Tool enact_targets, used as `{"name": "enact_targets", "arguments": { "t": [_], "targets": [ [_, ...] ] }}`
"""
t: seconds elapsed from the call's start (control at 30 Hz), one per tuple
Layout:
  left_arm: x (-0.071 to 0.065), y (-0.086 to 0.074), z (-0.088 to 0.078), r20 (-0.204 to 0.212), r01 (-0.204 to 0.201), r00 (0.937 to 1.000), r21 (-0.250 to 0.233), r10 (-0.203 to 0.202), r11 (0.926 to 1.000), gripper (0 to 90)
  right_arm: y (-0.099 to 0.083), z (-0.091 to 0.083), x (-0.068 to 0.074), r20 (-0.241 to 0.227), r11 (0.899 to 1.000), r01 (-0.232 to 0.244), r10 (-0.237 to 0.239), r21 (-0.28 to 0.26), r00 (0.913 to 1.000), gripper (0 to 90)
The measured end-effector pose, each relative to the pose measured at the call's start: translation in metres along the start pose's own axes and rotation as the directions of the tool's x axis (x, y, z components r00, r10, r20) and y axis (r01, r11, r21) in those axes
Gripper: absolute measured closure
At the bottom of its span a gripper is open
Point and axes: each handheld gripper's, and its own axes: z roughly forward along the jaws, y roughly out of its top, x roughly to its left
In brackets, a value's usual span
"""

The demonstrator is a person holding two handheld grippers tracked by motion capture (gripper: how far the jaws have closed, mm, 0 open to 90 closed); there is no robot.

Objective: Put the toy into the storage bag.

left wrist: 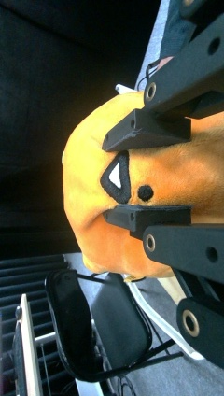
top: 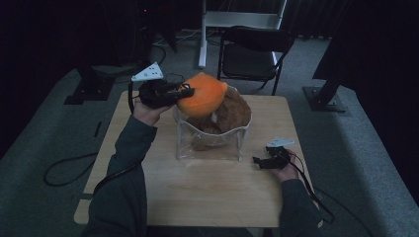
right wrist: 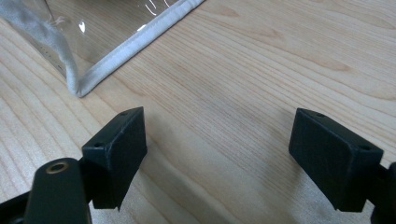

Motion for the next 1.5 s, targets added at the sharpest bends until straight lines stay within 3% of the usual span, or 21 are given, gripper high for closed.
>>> {"name": "enact_targets", "arguments": {
  "t": [0.3,1.5],
  "targets": [
    [0.002,0.0,0.001,-0.037,0.001,0.9993,0.002,-0.001,1.0,66.4,0.0,0.0,0.0,0.0,1.0,0.0,0.0,0.0,1.0,18.3],
    [0.015,-0.004,0.016,-0.078,0.045,0.996,0.015,-0.044,0.9989,66.2,0.0,0.0,0.0,0.0,1.0,-0.001,0.001,-0.001,1.0,18.3]
  ]
}}
